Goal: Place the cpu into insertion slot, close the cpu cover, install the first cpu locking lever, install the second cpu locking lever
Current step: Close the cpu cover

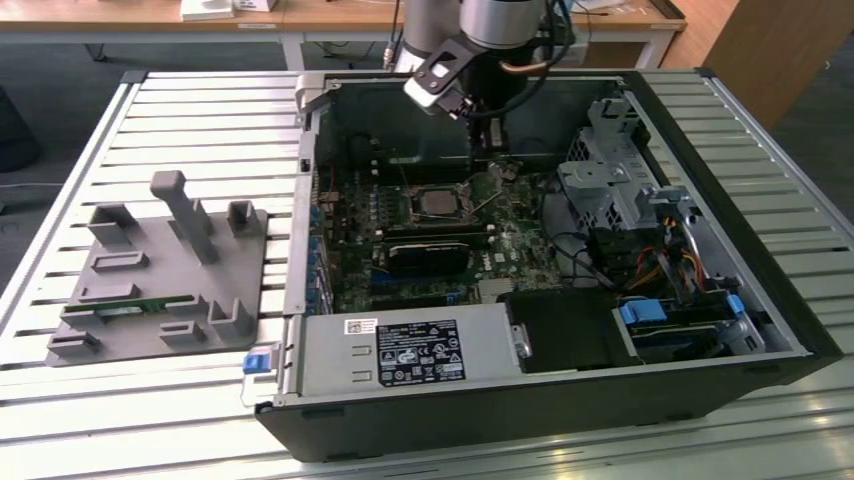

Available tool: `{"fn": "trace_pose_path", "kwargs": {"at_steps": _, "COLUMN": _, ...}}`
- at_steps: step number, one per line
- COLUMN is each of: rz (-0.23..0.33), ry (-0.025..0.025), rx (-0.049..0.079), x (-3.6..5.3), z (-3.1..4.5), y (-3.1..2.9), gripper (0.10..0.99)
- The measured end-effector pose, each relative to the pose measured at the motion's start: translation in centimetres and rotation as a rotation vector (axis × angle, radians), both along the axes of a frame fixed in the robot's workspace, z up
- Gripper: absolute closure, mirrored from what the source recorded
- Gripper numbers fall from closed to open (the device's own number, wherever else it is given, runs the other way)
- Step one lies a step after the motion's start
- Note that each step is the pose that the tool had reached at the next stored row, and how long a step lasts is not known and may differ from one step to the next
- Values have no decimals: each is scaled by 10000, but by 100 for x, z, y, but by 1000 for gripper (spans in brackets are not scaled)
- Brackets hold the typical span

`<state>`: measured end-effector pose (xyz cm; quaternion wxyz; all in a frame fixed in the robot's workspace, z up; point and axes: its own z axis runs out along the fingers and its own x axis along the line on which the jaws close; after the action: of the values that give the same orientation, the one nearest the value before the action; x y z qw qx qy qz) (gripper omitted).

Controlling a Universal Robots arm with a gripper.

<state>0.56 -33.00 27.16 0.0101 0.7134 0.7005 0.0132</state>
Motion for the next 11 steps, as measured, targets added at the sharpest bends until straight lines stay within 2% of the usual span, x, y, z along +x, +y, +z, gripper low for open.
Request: {"fn": "trace_pose_path", "kwargs": {"at_steps": 11, "rz": 0, "ry": 132, "rx": 22, "x": 72, "z": 0, "y": 0, "gripper": 980}}
